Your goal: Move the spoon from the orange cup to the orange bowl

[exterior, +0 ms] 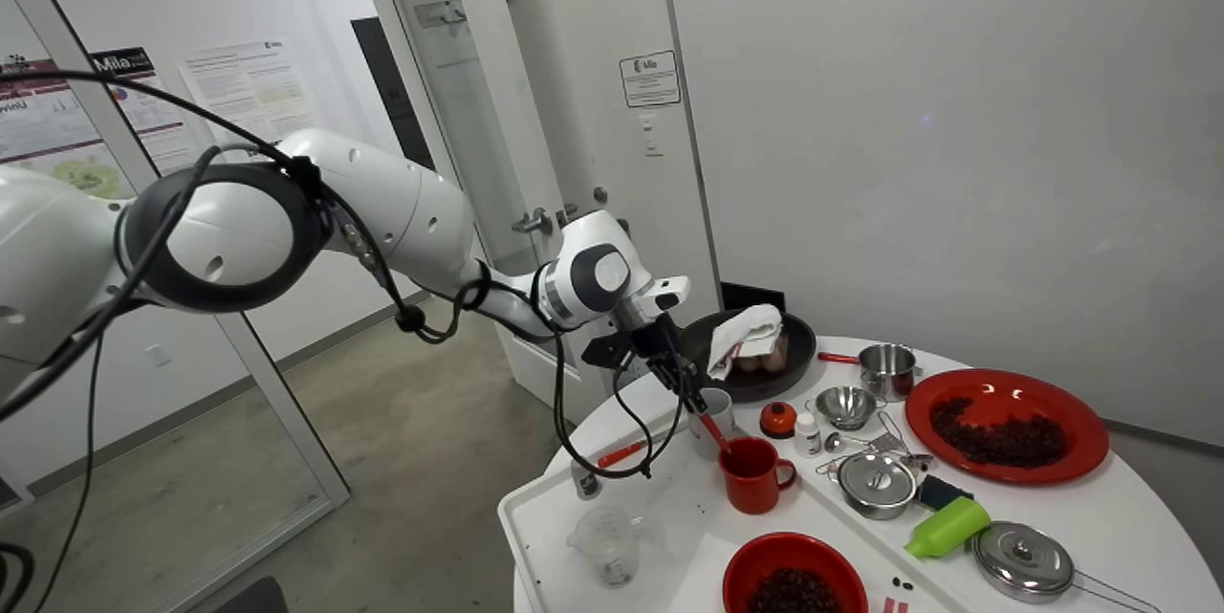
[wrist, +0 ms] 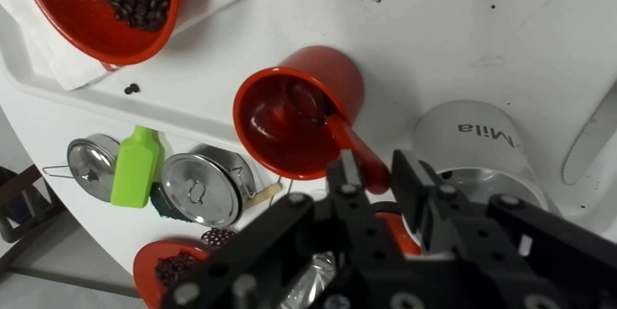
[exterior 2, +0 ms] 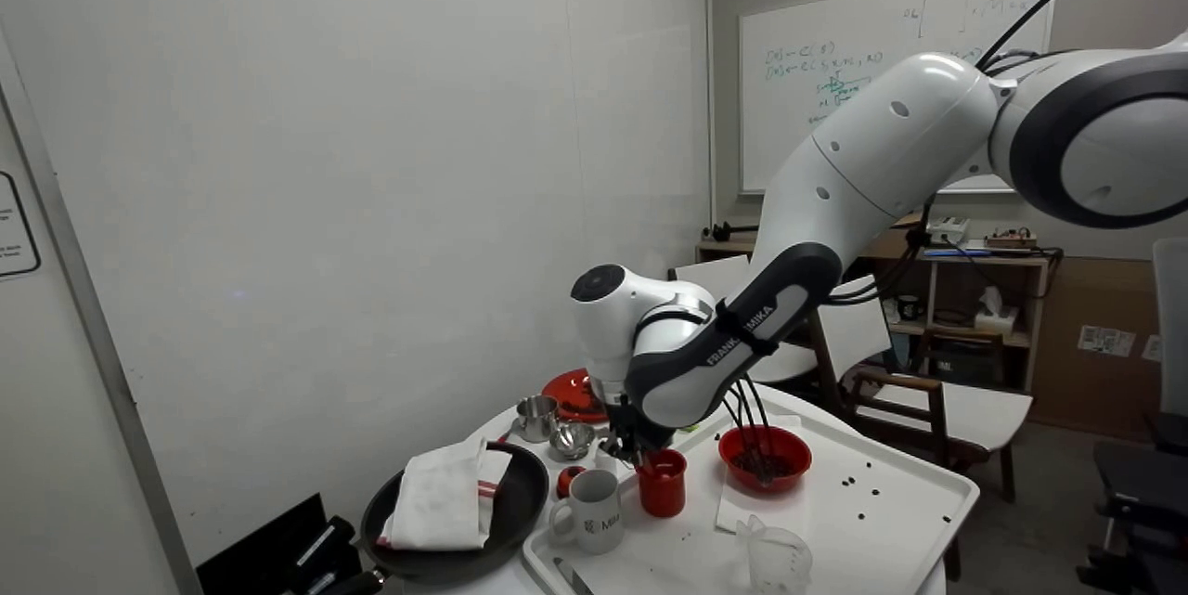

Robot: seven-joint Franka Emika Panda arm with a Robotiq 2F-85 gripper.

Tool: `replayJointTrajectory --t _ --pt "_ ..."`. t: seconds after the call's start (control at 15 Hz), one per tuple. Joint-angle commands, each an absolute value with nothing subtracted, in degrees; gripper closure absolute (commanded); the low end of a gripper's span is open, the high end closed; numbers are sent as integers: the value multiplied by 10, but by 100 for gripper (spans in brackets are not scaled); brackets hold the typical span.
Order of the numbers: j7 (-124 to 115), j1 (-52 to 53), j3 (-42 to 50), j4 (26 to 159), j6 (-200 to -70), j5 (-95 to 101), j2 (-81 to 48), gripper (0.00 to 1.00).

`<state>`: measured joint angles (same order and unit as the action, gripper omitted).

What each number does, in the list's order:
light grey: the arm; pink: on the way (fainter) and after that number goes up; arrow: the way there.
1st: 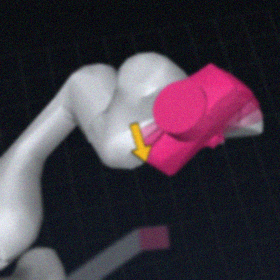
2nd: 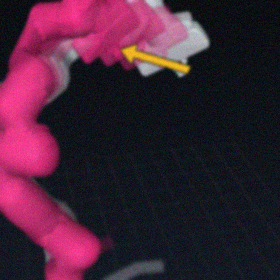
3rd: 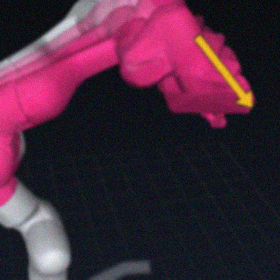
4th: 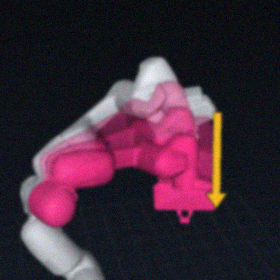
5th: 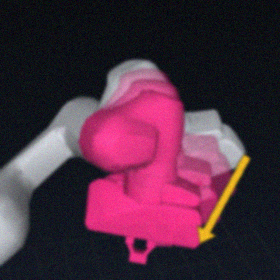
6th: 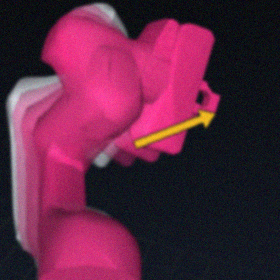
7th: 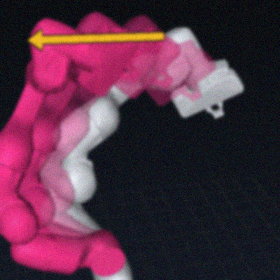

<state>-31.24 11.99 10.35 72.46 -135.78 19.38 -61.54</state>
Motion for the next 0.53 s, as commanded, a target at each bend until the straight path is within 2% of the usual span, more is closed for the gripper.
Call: replayJointTrajectory --t 0.0,0.13,0.47 --pt "-291 123 108 699 -1345 172 -628 97" --pt "-291 123 107 697 -1347 172 -626 92" --pt "-299 129 106 719 -1373 172 -593 92"
